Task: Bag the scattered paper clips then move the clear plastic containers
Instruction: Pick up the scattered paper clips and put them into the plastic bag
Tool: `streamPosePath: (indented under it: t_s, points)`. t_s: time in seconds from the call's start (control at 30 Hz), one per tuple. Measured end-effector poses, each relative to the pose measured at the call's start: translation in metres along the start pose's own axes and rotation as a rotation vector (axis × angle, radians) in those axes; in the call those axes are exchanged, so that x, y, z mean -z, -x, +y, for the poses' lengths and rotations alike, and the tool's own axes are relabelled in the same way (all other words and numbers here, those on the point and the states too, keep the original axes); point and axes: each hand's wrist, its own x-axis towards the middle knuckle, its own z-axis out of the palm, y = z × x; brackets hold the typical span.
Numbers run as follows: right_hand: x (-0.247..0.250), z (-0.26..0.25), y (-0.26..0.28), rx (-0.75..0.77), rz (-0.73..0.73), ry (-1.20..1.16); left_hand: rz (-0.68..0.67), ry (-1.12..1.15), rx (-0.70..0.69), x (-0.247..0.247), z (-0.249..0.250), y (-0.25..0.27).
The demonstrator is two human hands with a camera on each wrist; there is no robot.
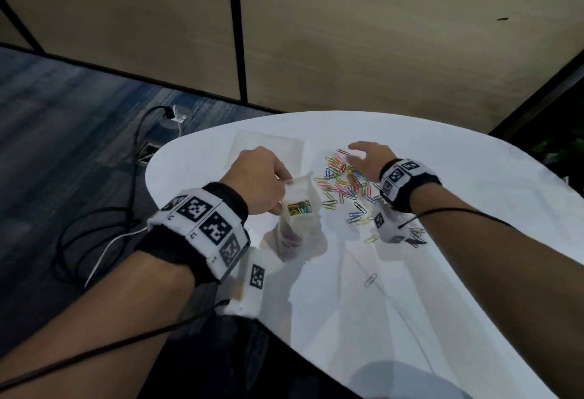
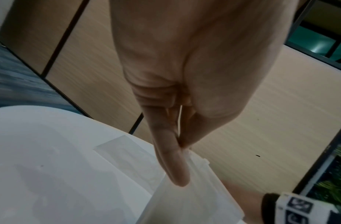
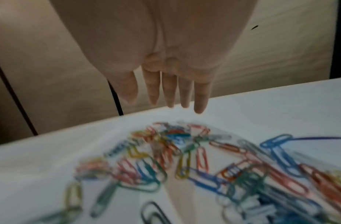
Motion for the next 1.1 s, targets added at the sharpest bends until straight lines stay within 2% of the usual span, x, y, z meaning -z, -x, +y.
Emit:
streamPosePath:
  t_s: [0.07, 0.17, 0.23, 0.37, 0.47, 0.57, 0.7, 0.77, 0.83, 0.9, 0.97, 1.1]
  points:
    - [-0.017, -0.004, -0.013, 0.041, -0.068, 0.081, 0.021, -0.005, 0.016, 0.005, -0.005, -0.002]
    - [-0.029, -0.006, -0.024, 0.112, -0.045, 0.103, 0.032, -0.024, 0.016, 0.007, -0.008, -0.005]
    - [-0.034, -0.005, -0.024, 0.17, -0.027, 0.125, 0.032, -0.038, 0.009, 0.007, -0.008, -0.007]
    - [-0.038, 0.0, -0.012, 0.339, -0.11, 0.302, 0.022, -0.051, -0.002, 0.003, -0.005, -0.009]
    - [-0.038, 0.005, -0.006, 0.464, -0.033, 0.384, 0.018, -0.07, -0.016, 0.001, -0.003, -0.008]
    - [-0.03, 0.005, -0.001, 0.367, 0.02, 0.381, 0.02, -0.081, -0.022, -0.002, -0.002, -0.007]
    - [-0.015, 0.015, 0.004, 0.109, 0.115, 0.019, 0.016, -0.081, -0.021, -0.004, 0.001, -0.008]
    - [-0.004, 0.022, 0.013, -0.045, 0.144, -0.329, 0.013, -0.079, -0.022, -0.005, 0.004, -0.008]
    - [0.012, 0.022, 0.028, -0.136, 0.105, -0.69, 0.007, -0.083, -0.025, -0.008, 0.007, -0.008]
    - [0.026, 0.013, 0.049, -0.136, 0.015, -0.995, -0.001, -0.084, -0.031, -0.011, 0.011, -0.007]
    - [0.037, -0.001, 0.071, -0.105, -0.107, -1.199, -0.006, -0.078, -0.036, -0.015, 0.016, -0.006]
    - [0.04, -0.034, 0.103, -0.068, -0.336, -1.289, -0.009, -0.046, -0.035, -0.02, 0.019, -0.006]
